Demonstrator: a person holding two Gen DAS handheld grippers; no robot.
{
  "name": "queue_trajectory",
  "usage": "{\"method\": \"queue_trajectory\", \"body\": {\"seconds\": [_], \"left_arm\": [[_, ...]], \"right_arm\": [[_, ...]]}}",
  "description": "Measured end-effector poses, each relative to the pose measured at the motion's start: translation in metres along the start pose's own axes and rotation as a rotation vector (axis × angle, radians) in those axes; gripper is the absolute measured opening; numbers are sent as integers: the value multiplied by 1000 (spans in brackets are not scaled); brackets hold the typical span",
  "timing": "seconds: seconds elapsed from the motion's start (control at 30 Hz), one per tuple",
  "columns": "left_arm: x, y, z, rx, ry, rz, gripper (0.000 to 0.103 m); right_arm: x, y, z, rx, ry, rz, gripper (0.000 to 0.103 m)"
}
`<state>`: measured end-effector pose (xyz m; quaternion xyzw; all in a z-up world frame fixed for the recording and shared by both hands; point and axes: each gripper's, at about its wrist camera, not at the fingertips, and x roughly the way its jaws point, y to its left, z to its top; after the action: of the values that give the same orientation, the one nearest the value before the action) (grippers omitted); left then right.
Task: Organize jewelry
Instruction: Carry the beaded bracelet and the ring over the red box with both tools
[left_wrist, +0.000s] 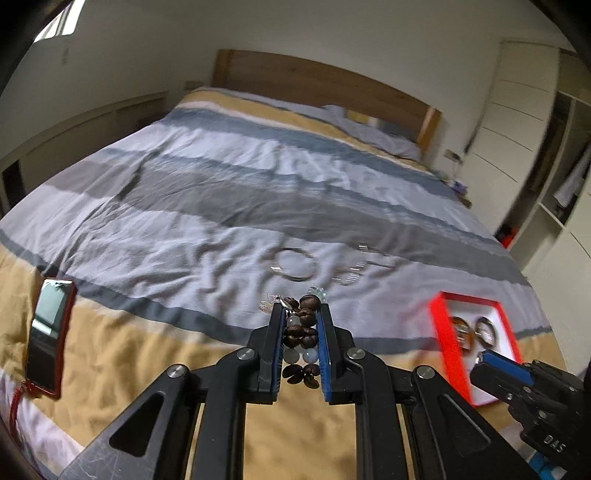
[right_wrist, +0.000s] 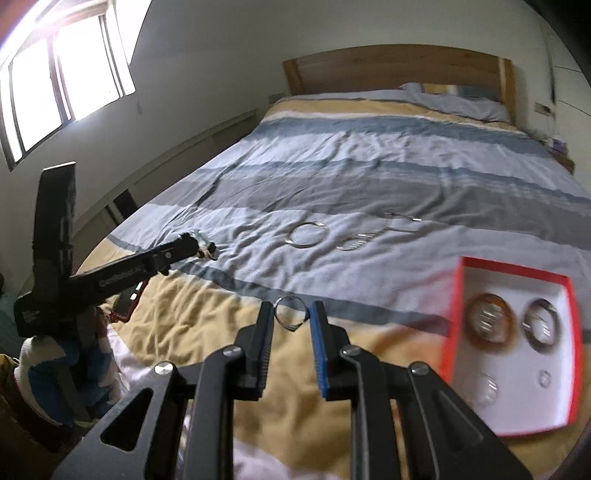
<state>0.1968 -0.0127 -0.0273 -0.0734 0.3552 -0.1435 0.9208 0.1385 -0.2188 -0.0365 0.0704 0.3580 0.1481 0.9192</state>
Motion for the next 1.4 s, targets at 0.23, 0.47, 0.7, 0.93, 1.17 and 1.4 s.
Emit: {"method": "queue_trajectory", "body": {"seconds": [0.23,0.47,0.7,0.93,1.17,1.4], "left_arm": [[-2,-83,-12,80,36,-123,16],[26,-177,-32,201,109,-236,16],[74,-238,-46,284,185,-268,16],[130,-252,-64,298,264,-190,16],[158,-246,-81,299,315,-149,16],[165,-242,-86,296,315,-140,16]], "right_arm": [[-58,-63,-24,63,-20,-114,19],[-95,-143,-45,123,2,-234,19],[-82,-199,-65,182,67,-248,19],[-41,-215,-75,183,143,-205,19],[-10,-227,-80,191,198,-184,19],[1,-232,-81,165,242,-194,19]]}}
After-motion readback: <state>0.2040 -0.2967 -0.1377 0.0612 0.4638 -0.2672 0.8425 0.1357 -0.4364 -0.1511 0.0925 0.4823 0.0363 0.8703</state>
